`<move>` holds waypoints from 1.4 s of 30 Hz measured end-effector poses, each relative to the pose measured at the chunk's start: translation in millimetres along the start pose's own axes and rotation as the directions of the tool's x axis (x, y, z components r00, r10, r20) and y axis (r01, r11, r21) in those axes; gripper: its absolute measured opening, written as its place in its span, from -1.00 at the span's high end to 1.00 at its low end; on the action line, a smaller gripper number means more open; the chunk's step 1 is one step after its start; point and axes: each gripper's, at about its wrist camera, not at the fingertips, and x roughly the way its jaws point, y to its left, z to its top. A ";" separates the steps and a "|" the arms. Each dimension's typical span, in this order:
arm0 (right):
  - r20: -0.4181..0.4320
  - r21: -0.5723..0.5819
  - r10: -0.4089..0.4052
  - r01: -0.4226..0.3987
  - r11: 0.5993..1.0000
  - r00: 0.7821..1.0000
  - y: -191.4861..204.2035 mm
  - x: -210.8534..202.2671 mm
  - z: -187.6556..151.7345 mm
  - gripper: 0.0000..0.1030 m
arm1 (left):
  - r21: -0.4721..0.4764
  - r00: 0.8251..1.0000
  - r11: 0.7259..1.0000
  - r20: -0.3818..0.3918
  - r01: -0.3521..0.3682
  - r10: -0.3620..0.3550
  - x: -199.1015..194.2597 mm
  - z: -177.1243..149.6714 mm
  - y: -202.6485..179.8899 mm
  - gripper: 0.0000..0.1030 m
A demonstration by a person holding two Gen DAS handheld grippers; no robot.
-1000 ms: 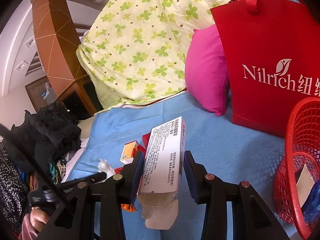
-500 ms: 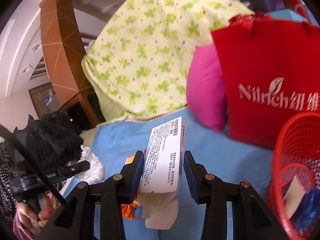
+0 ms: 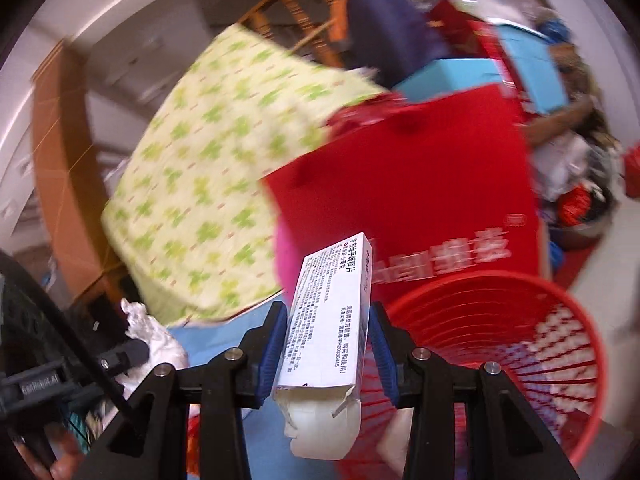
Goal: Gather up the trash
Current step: 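Drop the tissue and leaflet into the red mesh basket, opening both tools, then reach left tool to black bags while right grasps the orange wrapper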
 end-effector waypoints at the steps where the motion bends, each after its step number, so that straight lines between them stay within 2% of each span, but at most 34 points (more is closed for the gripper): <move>1: -0.002 0.031 -0.007 0.007 0.999 1.000 -12.0 0.6 3.8 0.10 | 0.009 0.999 1.000 -0.031 0.016 -0.016 17.9 0.5 -12.2 0.59; 3: -0.031 0.112 -0.020 0.023 0.993 0.999 -40.2 7.0 10.2 0.10 | 0.039 0.996 0.998 -0.075 0.042 -0.039 46.3 -0.2 -35.3 0.56; 5: -0.065 0.165 -0.032 0.042 0.985 0.997 -58.4 15.0 13.2 0.09 | 0.080 0.993 0.996 -0.114 0.036 -0.026 72.4 -1.2 -53.8 0.38; 6: -0.084 0.192 -0.029 0.044 0.980 0.996 -65.1 18.9 13.8 0.07 | 0.090 0.992 0.996 -0.128 0.026 -0.014 81.5 -2.5 -58.4 0.19; 7: -0.100 0.224 -0.021 0.043 0.974 0.995 -72.3 22.1 14.7 -0.06 | 0.103 0.988 0.995 -0.154 0.012 0.004 94.3 -4.1 -64.2 -0.07; 8: -0.106 0.247 -0.016 0.042 0.968 0.994 -76.9 23.5 15.6 -0.19 | 0.109 0.986 0.994 -0.167 0.001 0.017 100.6 -6.5 -67.1 -0.13; 10: -0.089 0.273 -0.018 0.041 0.961 0.996 -88.1 17.9 16.1 -0.23 | 0.118 0.985 0.993 -0.167 -0.024 0.044 102.1 -10.5 -66.0 -0.14; 14: -0.047 0.262 0.000 0.012 0.965 0.999 -82.9 10.3 16.4 -0.23 | 0.092 0.987 0.994 -0.145 -0.052 0.065 75.1 -18.0 -44.1 -0.14; 17: -0.038 0.169 0.043 -0.036 0.985 0.998 -52.5 11.4 14.3 -0.23 | 0.100 0.981 0.984 -0.111 -0.149 0.160 38.1 -32.0 -11.9 -0.14; 19: -0.034 0.099 0.096 -0.092 0.991 0.995 -25.7 9.8 8.1 -0.23 | 0.053 0.973 0.974 -0.069 -0.219 0.222 9.0 -40.8 17.8 -0.17; 21: -0.041 0.032 0.156 -0.155 0.987 0.987 3.9 11.1 0.1 -0.23 | -0.016 0.956 0.956 -0.029 -0.292 0.292 -26.1 -50.1 52.2 -0.19; 23: -0.066 -0.027 0.211 -0.213 0.977 0.975 32.1 14.5 -10.2 -0.23 | -0.062 0.930 0.928 -0.004 -0.367 0.367 -54.0 -57.0 84.4 -0.19; 24: -0.093 -0.059 0.241 -0.247 0.967 0.966 49.2 18.2 -17.8 -0.23 | -0.092 0.903 0.900 0.007 -0.427 0.429 -74.8 -60.8 107.6 -0.19; 25: -0.122 -0.078 0.264 -0.275 0.958 0.957 63.4 22.4 -25.4 -0.23 | -0.107 0.886 0.881 0.010 -0.461 0.465 -83.8 -62.4 119.5 -0.19; 26: -0.150 -0.087 0.284 -0.299 0.950 0.947 74.4 26.6 -32.0 -0.23 | -0.132 0.846 0.839 0.005 -0.528 0.533 -101.2 -63.8 140.1 -0.19; 27: -0.186 -0.090 0.304 -0.324 0.942 0.935 85.7 32.1 -39.4 -0.23 | -0.155 0.814 0.804 0.000 -0.574 0.581 -114.6 -65.3 156.1 -0.19; 28: -0.239 -0.084 0.328 -0.356 0.931 0.914 100.5 40.8 -50.4 -0.23 | -0.180 0.796 0.783 -0.004 -0.596 0.605 -126.6 -68.3 169.7 -0.19; 29: -0.277 -0.074 0.345 -0.378 0.923 0.897 109.1 47.8 -58.4 -0.23 | -0.212 0.790 0.771 -0.011 -0.601 0.613 -138.6 -71.4 183.9 -0.19; 33: -0.449 -0.026 0.385 -0.443 0.896 0.806 146.5 81.3 -99.4 -0.23 | -0.308 0.793 0.745 -0.054 -0.592 0.607 -166.6 -88.0 223.6 -0.19; 35: -0.522 0.011 0.391 -0.452 0.892 0.758 158.2 98.2 -122.5 -0.23 | -0.344 0.803 0.739 -0.085 -0.580 0.590 -170.2 -95.5 238.4 -0.19; 36: -0.549 0.031 0.397 -0.457 0.889 0.736 161.5 104.0 -132.8 -0.23 | -0.372 0.814 0.737 -0.101 -0.564 0.572 -173.8 -101.1 248.8 -0.19; 37: -0.597 0.064 0.402 -0.458 0.887 0.694 167.3 116.0 -147.6 -0.23 | -0.389 0.818 0.732 -0.115 -0.559 0.564 -175.1 -104.7 255.7 -0.19; 39: -0.654 0.108 0.386 -0.425 0.899 0.651 172.1 133.0 -170.4 -0.23 | -0.422 0.821 0.716 -0.146 -0.557 0.552 -176.2 -113.7 266.5 -0.19; 40: -0.681 0.134 0.388 -0.415 0.900 0.621 175.7 141.8 -181.3 -0.23 | -0.437 0.822 0.708 -0.158 -0.555 0.547 -175.8 -118.3 271.2 -0.19; 41: -0.699 0.148 0.384 -0.404 0.903 0.603 178.5 150.1 -188.6 -0.23 | -0.446 0.821 0.701 -0.169 -0.556 0.545 -170.0 -120.9 271.4 -0.19; 42: -0.712 0.152 0.372 -0.386 0.910 0.595 179.7 157.2 -196.7 -0.23 | -0.458 0.822 0.693 -0.183 -0.556 0.539 -170.0 -125.0 276.0 -0.19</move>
